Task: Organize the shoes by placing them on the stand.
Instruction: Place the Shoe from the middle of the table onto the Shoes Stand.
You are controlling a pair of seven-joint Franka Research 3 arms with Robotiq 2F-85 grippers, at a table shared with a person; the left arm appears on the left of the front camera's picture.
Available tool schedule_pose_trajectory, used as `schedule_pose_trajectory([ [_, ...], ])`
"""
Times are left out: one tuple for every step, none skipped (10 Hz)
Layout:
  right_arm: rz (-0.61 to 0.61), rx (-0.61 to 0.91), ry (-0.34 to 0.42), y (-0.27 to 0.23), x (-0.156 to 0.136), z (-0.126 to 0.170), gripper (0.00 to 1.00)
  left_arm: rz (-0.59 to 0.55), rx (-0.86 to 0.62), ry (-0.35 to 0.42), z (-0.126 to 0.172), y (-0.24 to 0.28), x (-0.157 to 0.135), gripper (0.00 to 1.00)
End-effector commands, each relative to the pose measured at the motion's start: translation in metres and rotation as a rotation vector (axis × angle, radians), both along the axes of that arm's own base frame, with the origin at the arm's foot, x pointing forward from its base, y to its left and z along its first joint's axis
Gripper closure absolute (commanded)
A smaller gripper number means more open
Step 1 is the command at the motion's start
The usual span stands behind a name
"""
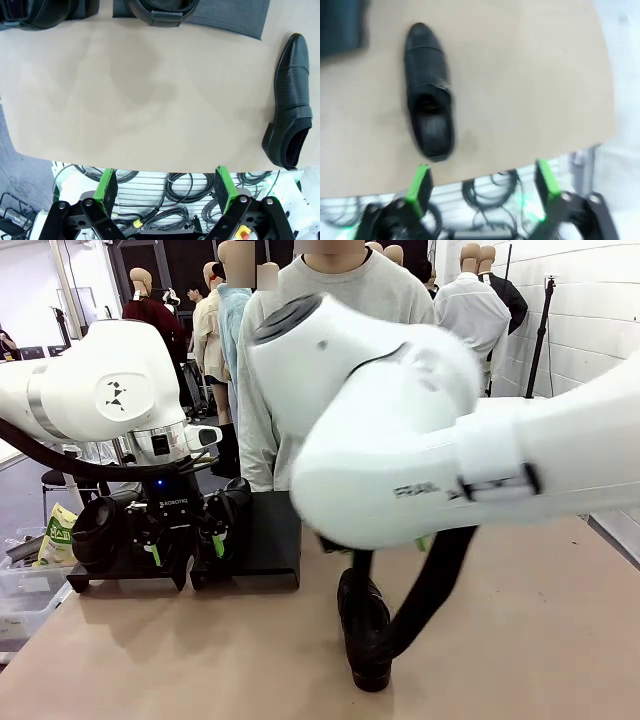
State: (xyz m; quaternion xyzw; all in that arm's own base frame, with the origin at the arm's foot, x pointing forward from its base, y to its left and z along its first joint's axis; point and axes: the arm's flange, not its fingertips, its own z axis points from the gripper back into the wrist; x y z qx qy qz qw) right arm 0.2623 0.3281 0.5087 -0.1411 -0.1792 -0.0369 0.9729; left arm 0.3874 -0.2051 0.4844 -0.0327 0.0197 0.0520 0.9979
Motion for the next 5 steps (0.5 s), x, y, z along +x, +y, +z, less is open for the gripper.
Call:
schedule_pose_trajectory([
  [-0.081,0.042,0.072,-0.071,0.008,-0.018,0.0,-0.008,0.003,-0.004,0.0,0.0,0.0,0.0],
  [-0.092,0.077,0.104,-0.109,0.013,-0.027,0.0,-0.008,0.003,-0.004,0.0,0.0,0.0,0.0],
  [-0.143,0.139,0.129,-0.148,0.015,-0.038,0.0,-0.008,0.003,-0.004,0.0,0.0,0.0,0.0],
  [-0.152,0.209,0.149,-0.179,0.014,-0.048,0.0,-0.008,0.003,-0.004,0.0,0.0,0.0,0.0],
  [-0.13,0.279,0.157,-0.205,0.013,-0.057,0.0,-0.008,0.003,-0.004,0.0,0.0,0.0,0.0],
])
